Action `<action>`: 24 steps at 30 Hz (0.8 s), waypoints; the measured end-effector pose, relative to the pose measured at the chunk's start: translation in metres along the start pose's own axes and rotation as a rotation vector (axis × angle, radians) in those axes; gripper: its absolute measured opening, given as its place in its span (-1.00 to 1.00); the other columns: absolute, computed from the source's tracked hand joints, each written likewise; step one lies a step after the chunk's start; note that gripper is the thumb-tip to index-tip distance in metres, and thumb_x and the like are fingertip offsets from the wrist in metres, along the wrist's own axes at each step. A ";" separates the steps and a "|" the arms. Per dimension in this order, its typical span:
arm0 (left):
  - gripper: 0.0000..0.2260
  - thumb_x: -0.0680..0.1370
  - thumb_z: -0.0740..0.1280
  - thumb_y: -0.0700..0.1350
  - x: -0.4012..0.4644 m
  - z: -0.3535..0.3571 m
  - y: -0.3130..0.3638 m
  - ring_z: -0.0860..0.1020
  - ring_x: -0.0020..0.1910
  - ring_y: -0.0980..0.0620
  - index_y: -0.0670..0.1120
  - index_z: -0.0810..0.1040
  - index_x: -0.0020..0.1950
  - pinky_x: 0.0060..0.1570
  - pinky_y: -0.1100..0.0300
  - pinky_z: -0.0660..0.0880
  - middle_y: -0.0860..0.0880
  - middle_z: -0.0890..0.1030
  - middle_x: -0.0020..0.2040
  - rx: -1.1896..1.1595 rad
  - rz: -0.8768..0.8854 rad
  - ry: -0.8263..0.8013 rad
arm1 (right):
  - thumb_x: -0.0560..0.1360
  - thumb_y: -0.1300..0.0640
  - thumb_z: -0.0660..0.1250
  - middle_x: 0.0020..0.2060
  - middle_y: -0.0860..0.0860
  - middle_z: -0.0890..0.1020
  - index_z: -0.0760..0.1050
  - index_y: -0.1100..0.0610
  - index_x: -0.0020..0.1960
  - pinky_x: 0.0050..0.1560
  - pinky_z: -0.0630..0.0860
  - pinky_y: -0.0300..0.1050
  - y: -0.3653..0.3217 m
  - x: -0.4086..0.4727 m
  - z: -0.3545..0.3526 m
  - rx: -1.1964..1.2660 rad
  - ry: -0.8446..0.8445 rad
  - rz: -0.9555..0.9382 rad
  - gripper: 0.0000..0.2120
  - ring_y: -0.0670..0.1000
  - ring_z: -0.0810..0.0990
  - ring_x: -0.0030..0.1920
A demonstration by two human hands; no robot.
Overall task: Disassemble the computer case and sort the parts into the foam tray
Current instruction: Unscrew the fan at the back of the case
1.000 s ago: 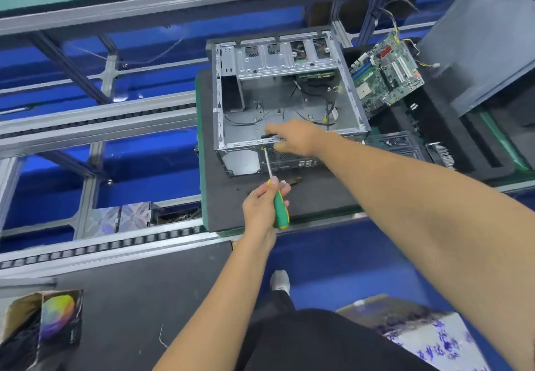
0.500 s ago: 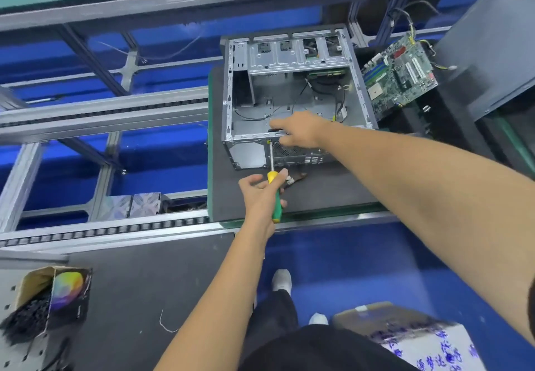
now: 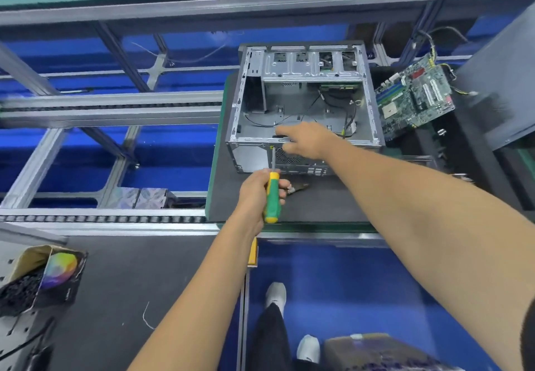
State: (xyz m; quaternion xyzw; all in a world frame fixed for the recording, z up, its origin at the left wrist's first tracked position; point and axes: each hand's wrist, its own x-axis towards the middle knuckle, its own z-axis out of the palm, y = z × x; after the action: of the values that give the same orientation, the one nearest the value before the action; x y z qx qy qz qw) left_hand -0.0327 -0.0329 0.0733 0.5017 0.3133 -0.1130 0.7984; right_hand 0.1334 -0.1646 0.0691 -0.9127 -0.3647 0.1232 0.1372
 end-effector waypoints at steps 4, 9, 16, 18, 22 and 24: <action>-0.65 0.59 0.44 0.07 0.004 0.006 -0.002 0.45 -0.42 0.09 -0.11 0.42 0.16 -0.51 0.23 0.40 -0.09 0.50 -0.05 0.115 0.080 0.062 | 0.41 -0.05 0.16 -0.31 -0.02 0.47 0.15 -0.23 -0.05 -0.35 0.18 -0.06 0.002 0.002 0.000 -0.008 -0.025 -0.001 -0.79 0.15 0.47 -0.21; -0.66 0.55 0.51 -0.09 0.011 0.000 -0.009 0.63 -0.39 0.00 -0.18 0.43 0.16 -0.43 0.18 0.57 -0.18 0.58 -0.13 0.052 0.147 0.088 | 0.35 -0.08 0.14 -0.41 -0.05 0.42 0.28 -0.15 -0.01 -0.38 0.16 -0.09 0.009 0.006 0.006 0.021 0.033 -0.026 -0.78 0.15 0.44 -0.26; -0.83 0.73 0.20 -0.04 0.013 0.001 -0.014 0.69 -0.30 -0.02 -0.10 0.42 0.24 -0.45 0.21 0.50 -0.15 0.72 0.02 0.054 0.149 0.030 | 0.48 -0.02 0.28 -0.42 -0.12 0.40 0.45 -0.06 0.26 -0.37 0.18 -0.16 0.015 0.011 0.013 -0.020 0.109 -0.026 -0.65 0.07 0.41 -0.27; -0.83 0.69 0.30 -0.05 0.018 0.008 -0.009 0.59 -0.38 0.04 -0.06 0.39 0.23 -0.52 0.21 0.41 -0.16 0.61 0.02 0.058 0.165 0.062 | 0.50 0.00 0.30 -0.39 -0.14 0.40 0.45 -0.05 0.29 -0.36 0.20 -0.10 0.015 0.011 0.013 -0.021 0.103 -0.020 -0.65 0.09 0.42 -0.24; -0.55 0.55 0.50 -0.19 0.025 0.018 -0.003 0.50 -0.44 0.11 -0.11 0.30 0.30 -0.48 0.24 0.51 -0.15 0.50 -0.07 0.137 0.187 0.101 | 0.50 0.00 0.30 -0.37 -0.16 0.39 0.45 -0.06 0.26 -0.36 0.19 -0.12 0.011 0.010 0.010 -0.021 0.088 -0.013 -0.66 0.12 0.44 -0.20; -0.59 0.55 0.50 -0.23 0.026 0.019 -0.003 0.55 -0.47 0.10 -0.16 0.33 0.23 -0.39 0.19 0.62 -0.16 0.52 -0.13 0.086 0.183 0.123 | 0.49 0.00 0.29 -0.38 -0.13 0.41 0.44 -0.06 0.22 -0.34 0.20 -0.06 0.011 0.009 0.008 -0.020 0.082 -0.008 -0.69 0.13 0.45 -0.21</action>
State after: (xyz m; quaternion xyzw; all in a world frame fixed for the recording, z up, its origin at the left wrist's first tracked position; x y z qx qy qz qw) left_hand -0.0066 -0.0472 0.0602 0.5678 0.3095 -0.0221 0.7625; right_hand 0.1439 -0.1650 0.0564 -0.9168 -0.3636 0.0814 0.1435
